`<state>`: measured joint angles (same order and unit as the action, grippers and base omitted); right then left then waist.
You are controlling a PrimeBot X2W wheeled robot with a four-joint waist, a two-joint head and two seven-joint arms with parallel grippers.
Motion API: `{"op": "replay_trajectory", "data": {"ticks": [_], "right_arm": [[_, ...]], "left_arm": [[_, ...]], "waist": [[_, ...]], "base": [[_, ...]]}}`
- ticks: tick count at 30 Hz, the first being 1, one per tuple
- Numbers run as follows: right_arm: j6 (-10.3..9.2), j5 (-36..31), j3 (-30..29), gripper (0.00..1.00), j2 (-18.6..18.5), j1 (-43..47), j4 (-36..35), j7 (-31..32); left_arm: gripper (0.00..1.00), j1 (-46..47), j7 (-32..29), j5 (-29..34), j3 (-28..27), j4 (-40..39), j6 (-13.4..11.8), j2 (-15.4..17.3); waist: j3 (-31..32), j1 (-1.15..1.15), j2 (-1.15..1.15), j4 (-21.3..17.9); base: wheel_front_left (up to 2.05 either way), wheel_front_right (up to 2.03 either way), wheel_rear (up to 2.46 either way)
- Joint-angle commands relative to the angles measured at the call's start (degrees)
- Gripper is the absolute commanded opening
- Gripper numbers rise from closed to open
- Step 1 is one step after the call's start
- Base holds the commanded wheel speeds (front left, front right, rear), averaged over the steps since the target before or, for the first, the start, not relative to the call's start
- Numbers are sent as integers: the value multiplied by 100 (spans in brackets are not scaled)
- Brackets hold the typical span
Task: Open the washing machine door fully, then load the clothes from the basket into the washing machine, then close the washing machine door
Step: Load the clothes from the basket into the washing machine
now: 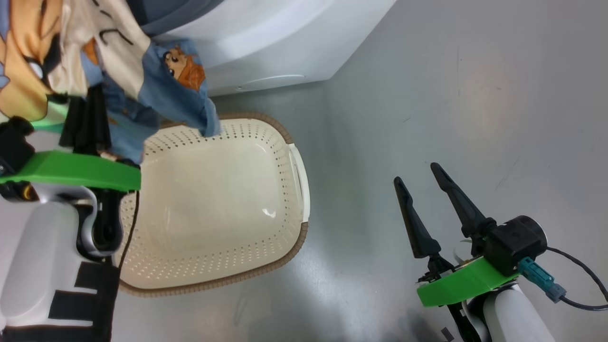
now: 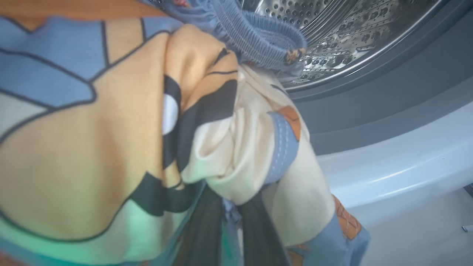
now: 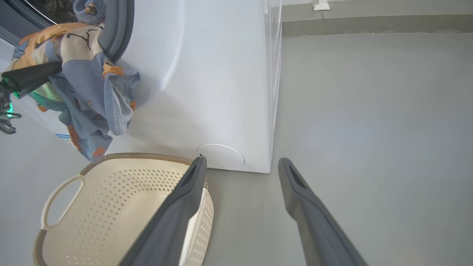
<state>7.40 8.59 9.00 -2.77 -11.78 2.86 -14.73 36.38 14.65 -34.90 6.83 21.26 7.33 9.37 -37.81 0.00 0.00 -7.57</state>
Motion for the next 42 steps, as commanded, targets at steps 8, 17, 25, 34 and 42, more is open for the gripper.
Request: {"op": "replay_trajectory", "data": {"ticks": [8,17,25,34,42], "right_arm": [[9,108,242,100,-10,109,-52,-27],[9,306,391,100,-10,247,-12,-27],[9,416,539,100,-10,378,19,-27],[9,459,787,100,-10,444,88,-27],[9,461,933,100,-10,479,143,-27]], "left_arm": [[0,161,35,189,-83,-519,15,276],[0,1024,-10,366,-28,-13,14,564],[0,2118,-46,523,-115,1128,-80,915],[0,3137,-16,745,-60,2323,-122,1202],[0,3814,18,962,42,2985,-114,1367]], "waist": [[107,0,0,-121],[241,0,0,-480],[307,0,0,-807],[274,0,0,-1095],[136,0,0,-1269]], "base": [[0,0,0],[0,0,0],[0,0,0],[0,0,0],[0,0,0]]}}
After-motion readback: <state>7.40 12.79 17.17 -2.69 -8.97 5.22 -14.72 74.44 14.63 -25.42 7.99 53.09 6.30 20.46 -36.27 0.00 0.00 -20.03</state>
